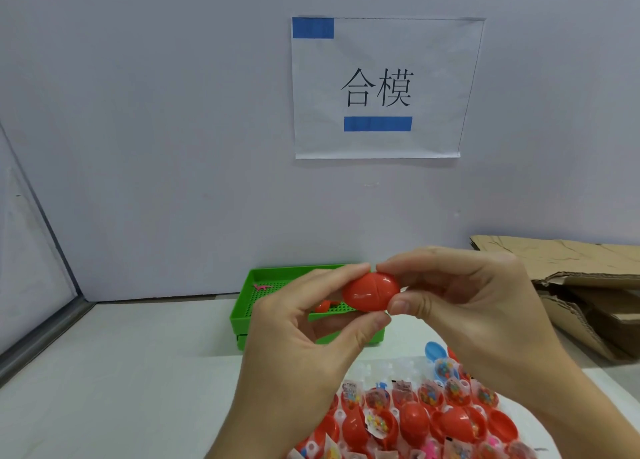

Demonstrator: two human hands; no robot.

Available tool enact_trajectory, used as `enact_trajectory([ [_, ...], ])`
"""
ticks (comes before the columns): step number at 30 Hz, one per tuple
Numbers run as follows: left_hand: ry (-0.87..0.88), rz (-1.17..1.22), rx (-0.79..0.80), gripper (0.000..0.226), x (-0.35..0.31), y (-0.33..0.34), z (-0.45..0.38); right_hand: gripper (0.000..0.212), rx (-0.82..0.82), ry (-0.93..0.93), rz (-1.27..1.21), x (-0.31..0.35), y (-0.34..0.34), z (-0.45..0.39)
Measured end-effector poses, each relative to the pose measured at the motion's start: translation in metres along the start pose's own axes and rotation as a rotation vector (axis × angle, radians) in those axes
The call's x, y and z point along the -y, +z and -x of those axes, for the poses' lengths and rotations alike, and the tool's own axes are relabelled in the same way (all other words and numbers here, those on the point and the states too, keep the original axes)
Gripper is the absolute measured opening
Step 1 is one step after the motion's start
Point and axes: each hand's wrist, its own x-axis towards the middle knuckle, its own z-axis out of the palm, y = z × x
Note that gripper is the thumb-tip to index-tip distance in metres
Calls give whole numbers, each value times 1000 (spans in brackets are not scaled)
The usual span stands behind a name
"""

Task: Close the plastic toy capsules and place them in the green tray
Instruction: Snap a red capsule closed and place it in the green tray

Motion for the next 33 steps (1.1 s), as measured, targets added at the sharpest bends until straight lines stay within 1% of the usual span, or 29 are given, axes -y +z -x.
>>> enact_trajectory([
  [4,1,6,-6,36,0,0,0,24,-3,3,7,-1,1,0],
  [9,-5,-13,-11,37,1,1,-1,23,-12,1,14,-2,2,0],
  [14,-10,-1,-43,36,1,1,-1,22,-39,-4,-35,-2,6,0],
  [33,-31,-22,0,35,1,-4,-3,21,-59,49,-5,-1,9,1],
])
